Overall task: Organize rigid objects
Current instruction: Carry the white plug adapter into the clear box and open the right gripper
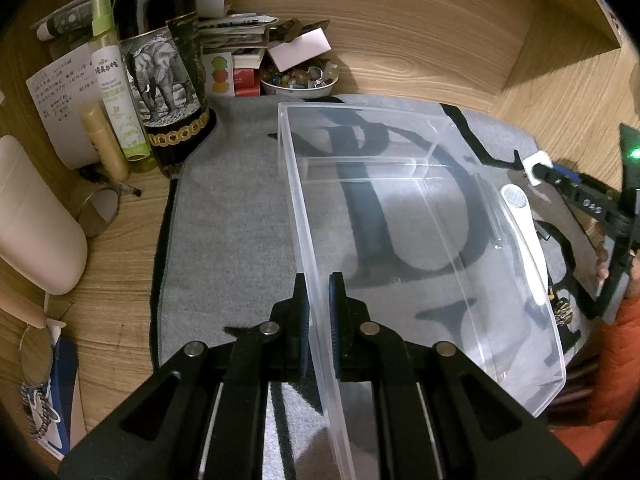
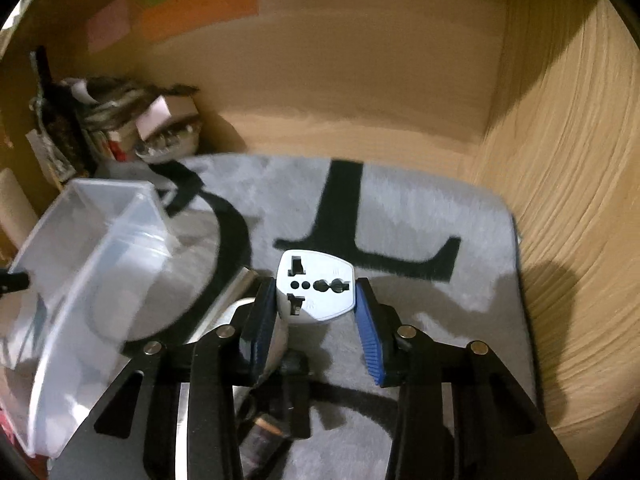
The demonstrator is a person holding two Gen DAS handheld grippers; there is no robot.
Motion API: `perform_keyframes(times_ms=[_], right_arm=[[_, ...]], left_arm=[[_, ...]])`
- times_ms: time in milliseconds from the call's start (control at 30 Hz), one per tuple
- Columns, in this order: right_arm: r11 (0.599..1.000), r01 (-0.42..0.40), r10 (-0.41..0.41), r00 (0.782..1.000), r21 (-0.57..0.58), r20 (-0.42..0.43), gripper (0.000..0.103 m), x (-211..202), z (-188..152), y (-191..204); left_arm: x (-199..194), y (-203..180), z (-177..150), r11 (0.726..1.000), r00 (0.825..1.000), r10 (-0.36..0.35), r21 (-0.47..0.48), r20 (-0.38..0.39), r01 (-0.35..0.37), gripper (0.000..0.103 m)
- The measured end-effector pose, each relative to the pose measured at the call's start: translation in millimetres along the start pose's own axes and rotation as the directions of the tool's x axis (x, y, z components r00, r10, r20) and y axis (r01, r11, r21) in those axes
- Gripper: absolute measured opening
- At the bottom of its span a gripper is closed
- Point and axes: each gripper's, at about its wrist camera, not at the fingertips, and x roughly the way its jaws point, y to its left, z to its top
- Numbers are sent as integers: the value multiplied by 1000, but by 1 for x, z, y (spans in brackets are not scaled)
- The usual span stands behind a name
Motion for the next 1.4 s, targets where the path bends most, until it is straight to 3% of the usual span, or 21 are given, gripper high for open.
perform_keyframes(times_ms=[333, 600, 967, 1400], right_arm=[[995, -55, 68, 987, -86, 148, 35, -49, 22, 48], [977, -129, 159, 972, -172, 173, 35, -60, 32, 96], [938, -213, 241, 968, -273, 70, 35, -30, 35, 157], [904, -240, 205, 970, -355, -133, 35, 21, 28, 188]], left_arm=[[0, -1, 0, 1000, 1000, 2, 15, 1, -2, 9], [0, -1, -1, 1000, 1000, 4, 20, 10, -4, 9], [-2, 0, -1, 1000, 1000, -5, 24, 15, 5, 9], [-1, -2, -1, 999, 1000, -3, 36, 21, 2, 9]])
